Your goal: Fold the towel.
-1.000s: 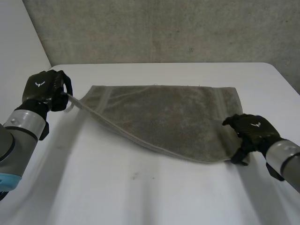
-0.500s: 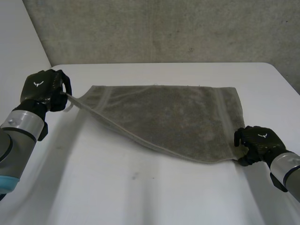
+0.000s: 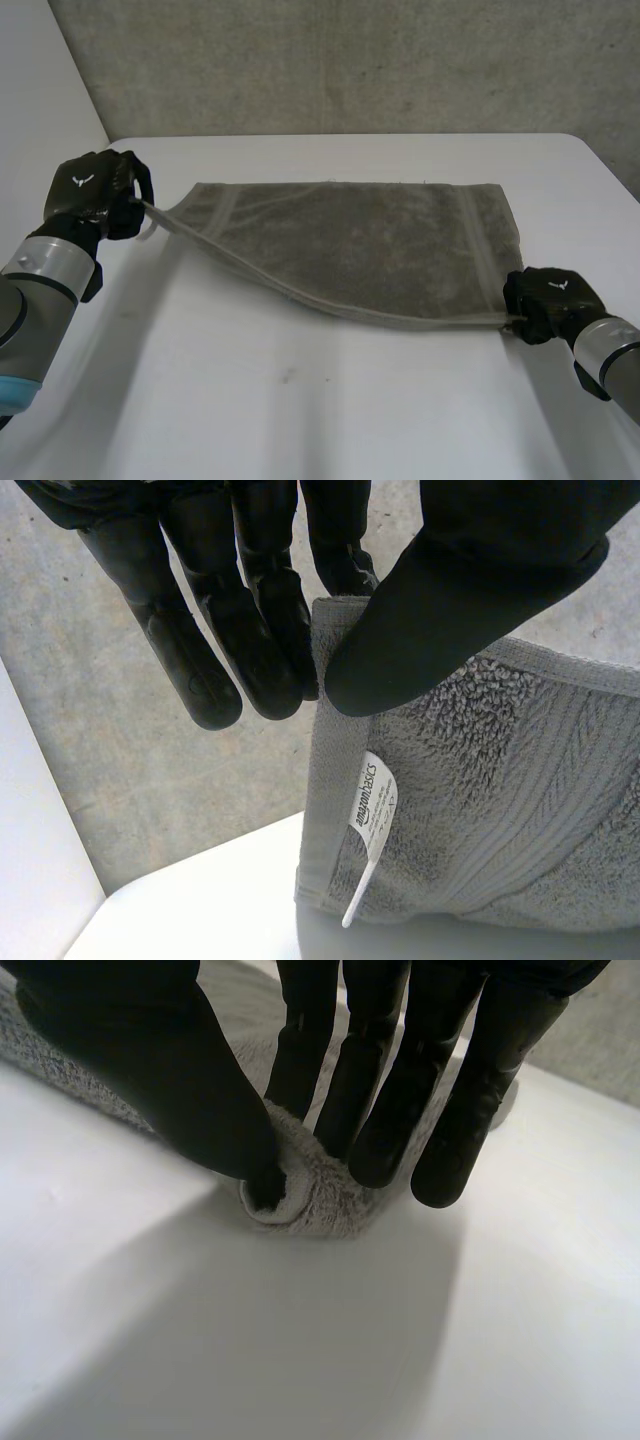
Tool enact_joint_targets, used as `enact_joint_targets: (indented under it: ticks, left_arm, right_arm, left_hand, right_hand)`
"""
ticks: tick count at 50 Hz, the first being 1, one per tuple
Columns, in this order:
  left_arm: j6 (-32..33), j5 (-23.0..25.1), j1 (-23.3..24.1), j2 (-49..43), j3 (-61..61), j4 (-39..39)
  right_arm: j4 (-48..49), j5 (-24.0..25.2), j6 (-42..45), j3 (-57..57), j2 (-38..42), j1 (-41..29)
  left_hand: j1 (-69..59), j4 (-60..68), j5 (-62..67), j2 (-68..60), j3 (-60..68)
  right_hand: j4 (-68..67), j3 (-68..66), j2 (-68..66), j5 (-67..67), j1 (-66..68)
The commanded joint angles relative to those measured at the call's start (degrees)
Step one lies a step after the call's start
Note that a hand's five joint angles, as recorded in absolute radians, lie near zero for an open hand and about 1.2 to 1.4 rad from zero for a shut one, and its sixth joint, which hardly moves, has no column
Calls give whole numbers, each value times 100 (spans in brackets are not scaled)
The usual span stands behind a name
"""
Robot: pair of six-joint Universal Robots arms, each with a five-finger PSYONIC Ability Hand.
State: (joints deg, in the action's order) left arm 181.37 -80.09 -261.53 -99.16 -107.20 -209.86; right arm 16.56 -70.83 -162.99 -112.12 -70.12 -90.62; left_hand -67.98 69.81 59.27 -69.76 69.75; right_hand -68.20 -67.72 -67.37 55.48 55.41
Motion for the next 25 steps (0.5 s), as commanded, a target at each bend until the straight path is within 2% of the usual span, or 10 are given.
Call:
enact_joint_targets:
  ticks: [1,6,8,9,11,12,13,15,19,25]
  left_arm:
    - [3,2,-3,380,-91,323]
    - [12,169,-12,995,-196,885]
    - [21,414,-99,1442,-345,1480]
    - [21,415,-100,1444,-345,1483]
    - [47,591,-223,1663,-416,1870]
    - [99,808,-345,1855,-468,2252]
    - [178,1019,-433,2022,-538,2613]
    - [249,1248,-512,2146,-591,2895]
    - [460,1618,-548,2296,-784,3258]
    - [636,1637,-601,2200,-846,3118]
  right_arm:
    - [-153,70,233,103,-661,0]
    - [-1304,61,1340,375,-1408,-18]
    - [-2633,52,2477,681,-1749,9]
    - [-2640,52,2483,683,-1751,9]
    - [-4013,-44,3768,945,-1952,183]
    - [-4020,-45,3775,947,-1953,185]
    - [-4594,-105,4349,1025,-2057,333]
    - [-5018,-141,4746,1156,-2189,456]
    - [-5022,-159,4777,1534,-2322,519]
    - [-4723,-150,4838,1597,-2155,519]
  left_hand:
    - [-1202,1019,1073,-1024,1025]
    - [-1202,1019,1073,-1024,1025]
    - [-1202,1019,1073,-1024,1025]
    - [-1202,1019,1073,-1024,1025]
    - [-1202,1019,1073,-1024,1025]
    - [-1202,1019,1073,-1024,1025]
    - [-1202,1019,1073,-1024,1025]
    - [-1202,1019,1073,-1024,1025]
    - [-1202,1019,1073,-1024,1025]
    - [-1202,1019,1073,-1024,1025]
  right_hand:
    - [-1180,-1228,-1263,1452,2459]
    - [-1180,-1228,-1263,1452,2459]
    - [-1180,-1228,-1263,1452,2459]
    - [-1180,-1228,-1263,1452,2459]
    - [-1180,-1228,-1263,1452,2459]
    - [-1180,-1228,-1263,1452,2459]
    - [-1180,-1228,-1263,1452,2459]
    - [-1180,-1228,-1263,1452,2459]
    - [-1180,-1228,-1263,1452,2459]
    - [-1180,-1228,-1263,1452,2459]
